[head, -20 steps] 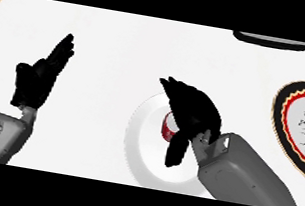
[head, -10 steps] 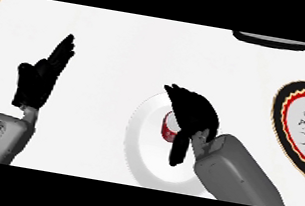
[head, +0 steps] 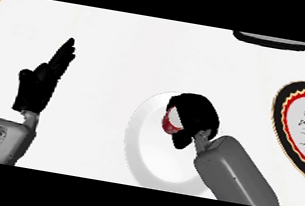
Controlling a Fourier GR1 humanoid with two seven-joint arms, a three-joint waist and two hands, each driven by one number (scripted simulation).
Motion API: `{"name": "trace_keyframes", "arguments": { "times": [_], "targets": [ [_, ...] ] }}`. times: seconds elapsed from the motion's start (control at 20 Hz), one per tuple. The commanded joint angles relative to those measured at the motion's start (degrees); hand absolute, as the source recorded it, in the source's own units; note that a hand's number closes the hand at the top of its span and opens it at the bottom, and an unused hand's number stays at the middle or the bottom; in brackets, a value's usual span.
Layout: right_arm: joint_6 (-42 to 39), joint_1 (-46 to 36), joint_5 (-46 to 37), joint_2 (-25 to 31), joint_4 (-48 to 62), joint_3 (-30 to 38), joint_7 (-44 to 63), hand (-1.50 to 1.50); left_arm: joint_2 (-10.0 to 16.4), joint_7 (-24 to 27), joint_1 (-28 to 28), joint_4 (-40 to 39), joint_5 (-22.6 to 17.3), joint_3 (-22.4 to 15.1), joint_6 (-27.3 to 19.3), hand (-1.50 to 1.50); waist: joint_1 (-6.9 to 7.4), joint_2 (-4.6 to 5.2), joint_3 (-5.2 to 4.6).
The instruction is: Pick the can from the plate and place it in the plate
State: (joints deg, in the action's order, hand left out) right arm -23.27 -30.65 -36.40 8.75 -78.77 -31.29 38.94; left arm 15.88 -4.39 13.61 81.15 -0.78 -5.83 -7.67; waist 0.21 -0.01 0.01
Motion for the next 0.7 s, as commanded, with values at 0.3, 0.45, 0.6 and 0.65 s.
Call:
{"name": "trace_keyframes", "arguments": {
  "times": [0.3,0.45,0.6,0.65],
  "targets": [
    [4.01,3.70,-9.57,-1.41,0.45,3.16,-8.90,1.50,-2.51,-0.69,2.15,-1.99,2.56,2.48,1.92,0.00,-0.16,0.02,0.00],
    [2.86,13.33,-2.88,21.58,-5.50,14.36,-17.72,1.50,0.43,-0.09,-1.14,-1.00,1.41,4.74,0.52,0.00,-4.95,-0.56,0.21],
    [4.02,15.50,-1.19,29.67,-0.22,22.58,-21.31,1.50,-0.13,-0.88,-1.27,-0.52,0.41,5.99,-0.52,0.00,-9.05,-0.53,0.69],
    [4.57,16.49,-0.20,32.80,0.38,25.11,-24.43,1.50,0.83,-0.70,-1.56,-0.81,0.13,7.13,-0.49,0.00,-9.18,-0.56,0.63]
  ]
}}
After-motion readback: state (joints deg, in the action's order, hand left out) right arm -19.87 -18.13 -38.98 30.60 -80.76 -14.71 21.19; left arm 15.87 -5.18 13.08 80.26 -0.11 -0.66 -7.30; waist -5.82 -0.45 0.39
